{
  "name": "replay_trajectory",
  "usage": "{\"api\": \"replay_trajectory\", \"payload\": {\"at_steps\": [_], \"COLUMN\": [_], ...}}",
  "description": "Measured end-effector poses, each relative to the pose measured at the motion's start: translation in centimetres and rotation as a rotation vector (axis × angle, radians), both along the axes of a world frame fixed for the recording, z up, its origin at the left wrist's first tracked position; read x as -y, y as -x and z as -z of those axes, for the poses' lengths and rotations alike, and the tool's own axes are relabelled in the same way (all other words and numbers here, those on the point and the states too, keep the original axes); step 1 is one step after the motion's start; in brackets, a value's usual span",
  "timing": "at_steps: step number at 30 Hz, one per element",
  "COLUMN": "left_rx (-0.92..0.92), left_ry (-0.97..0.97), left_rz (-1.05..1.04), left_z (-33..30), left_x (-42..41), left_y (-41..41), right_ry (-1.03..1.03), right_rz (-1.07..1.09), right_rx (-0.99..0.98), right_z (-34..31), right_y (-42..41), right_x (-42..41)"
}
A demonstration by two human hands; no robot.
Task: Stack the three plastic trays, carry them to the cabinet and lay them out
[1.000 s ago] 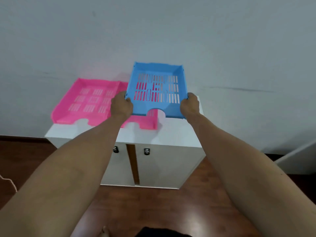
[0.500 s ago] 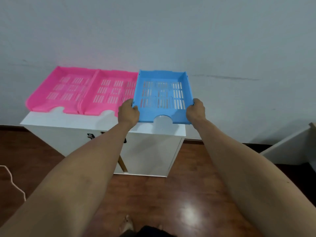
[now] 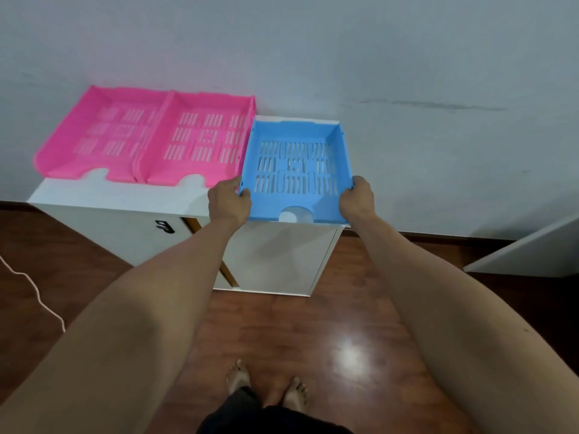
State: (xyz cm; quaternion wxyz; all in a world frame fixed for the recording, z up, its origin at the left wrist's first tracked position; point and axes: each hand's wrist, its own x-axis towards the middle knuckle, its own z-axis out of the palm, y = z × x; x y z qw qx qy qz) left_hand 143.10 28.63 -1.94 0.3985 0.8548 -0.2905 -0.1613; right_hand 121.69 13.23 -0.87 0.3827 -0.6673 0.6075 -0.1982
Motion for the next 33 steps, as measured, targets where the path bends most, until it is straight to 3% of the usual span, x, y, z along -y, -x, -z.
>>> {"api": "replay_trajectory", "payload": {"at_steps": [14,25,33], "left_rx": [0.082,0.107,0.024], "left_ry": [-0.236,-0.267,-0.223], "left_rz": [0.060,0.169,0.173], "left_z": [1.5,2.0,2.2], "left_x": [4.6,8.5,9.1], "left_y": [-6.6,-9.2,-9.7], "right_ry": [-0.047,-0.043,-0.035], "right_rz": [0.048,0.100,0.088], "right_rx": [0.035,0.004,0.028], "right_z": [1.2,1.8,1.1], "right_y": [-4.3,-7.0,-7.0], "right_x": [3.8,7.0,6.7]}}
